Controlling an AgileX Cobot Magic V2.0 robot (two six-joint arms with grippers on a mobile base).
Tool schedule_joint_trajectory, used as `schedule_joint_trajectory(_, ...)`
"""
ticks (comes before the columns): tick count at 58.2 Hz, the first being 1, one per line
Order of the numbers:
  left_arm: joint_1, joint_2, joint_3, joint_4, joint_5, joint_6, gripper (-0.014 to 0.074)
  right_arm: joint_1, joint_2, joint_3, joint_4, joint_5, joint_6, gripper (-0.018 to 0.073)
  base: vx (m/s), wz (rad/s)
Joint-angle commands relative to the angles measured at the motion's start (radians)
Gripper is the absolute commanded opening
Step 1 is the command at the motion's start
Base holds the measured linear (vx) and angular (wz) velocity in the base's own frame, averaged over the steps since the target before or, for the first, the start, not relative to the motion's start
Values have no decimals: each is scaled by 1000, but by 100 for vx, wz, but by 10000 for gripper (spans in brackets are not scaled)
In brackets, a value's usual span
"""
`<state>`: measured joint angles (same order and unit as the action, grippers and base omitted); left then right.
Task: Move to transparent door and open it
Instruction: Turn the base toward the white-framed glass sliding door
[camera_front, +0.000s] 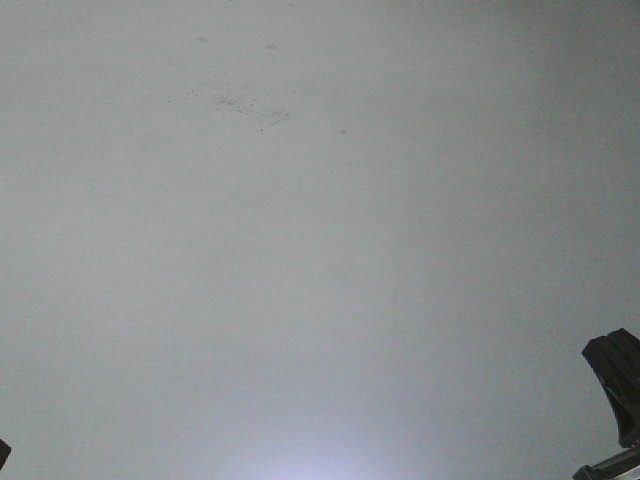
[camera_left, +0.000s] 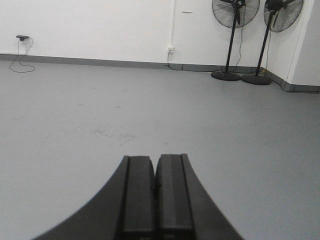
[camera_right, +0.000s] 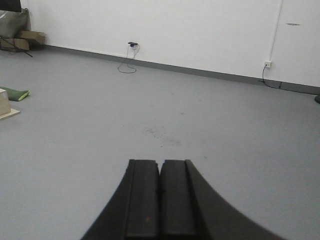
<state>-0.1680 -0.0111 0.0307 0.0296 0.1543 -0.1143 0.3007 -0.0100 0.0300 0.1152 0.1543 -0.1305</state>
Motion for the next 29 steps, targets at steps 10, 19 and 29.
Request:
schedule_joint_trajectory(10,-5,-15,13,-10,-83,0,-6,-1,-12,4,-8,-85,-3,-5,26,17)
schedule_joint_trajectory(19,-5,-15,13,-10,-83,0,-6,-1,-12,4,-8,-85,-3,-5,29,24)
schedule_joint_trajectory(29,-5,-15,13,-10,-83,0,-6,-1,-12,4,-8,-85,-3,-5,32,26)
